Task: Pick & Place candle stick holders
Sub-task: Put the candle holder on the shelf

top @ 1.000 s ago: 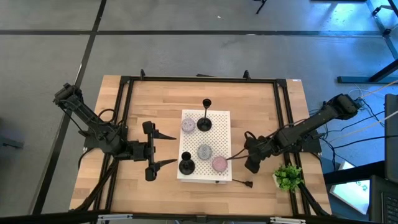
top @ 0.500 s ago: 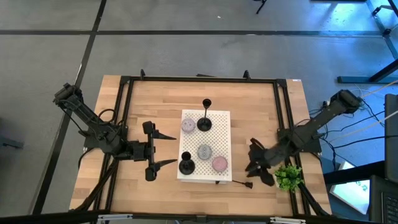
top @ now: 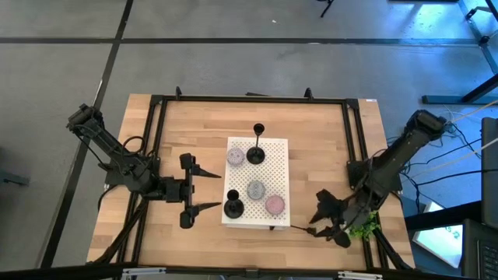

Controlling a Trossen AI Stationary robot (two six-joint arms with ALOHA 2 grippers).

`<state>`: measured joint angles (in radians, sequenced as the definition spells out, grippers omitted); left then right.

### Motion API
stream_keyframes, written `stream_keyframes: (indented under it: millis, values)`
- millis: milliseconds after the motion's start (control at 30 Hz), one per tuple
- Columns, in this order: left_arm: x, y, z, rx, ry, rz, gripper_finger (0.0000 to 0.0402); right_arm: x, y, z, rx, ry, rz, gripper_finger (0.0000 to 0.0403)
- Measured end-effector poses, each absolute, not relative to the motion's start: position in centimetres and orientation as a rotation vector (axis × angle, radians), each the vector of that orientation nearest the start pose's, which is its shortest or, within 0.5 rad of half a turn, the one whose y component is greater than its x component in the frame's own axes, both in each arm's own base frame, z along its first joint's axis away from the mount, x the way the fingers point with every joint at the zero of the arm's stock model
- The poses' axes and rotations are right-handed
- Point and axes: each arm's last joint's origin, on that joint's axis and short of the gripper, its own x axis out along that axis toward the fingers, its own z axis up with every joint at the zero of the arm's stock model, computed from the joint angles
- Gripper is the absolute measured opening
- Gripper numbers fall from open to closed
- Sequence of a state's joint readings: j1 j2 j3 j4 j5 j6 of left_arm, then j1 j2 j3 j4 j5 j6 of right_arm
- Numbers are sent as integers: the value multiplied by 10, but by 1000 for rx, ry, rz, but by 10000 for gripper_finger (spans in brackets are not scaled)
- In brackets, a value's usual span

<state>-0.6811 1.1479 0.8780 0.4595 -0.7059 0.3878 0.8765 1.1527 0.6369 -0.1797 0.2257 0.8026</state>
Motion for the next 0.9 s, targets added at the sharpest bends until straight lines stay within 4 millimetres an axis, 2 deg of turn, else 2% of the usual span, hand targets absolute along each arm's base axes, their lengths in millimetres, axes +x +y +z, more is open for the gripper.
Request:
stream_keyframes:
  millis: [200,333,600,900]
  values:
    - [208,-144,354,257,-139,51,322,159,178,191,314,835,212,347]
    - [208,-144,354,257,-139,51,322,166,185,181,389,845,176,386]
    - [207,-145,353,260,-133,46,322,175,191,159,357,849,97,397]
    - [207,-145,353,262,-133,43,322,182,188,147,320,875,60,397]
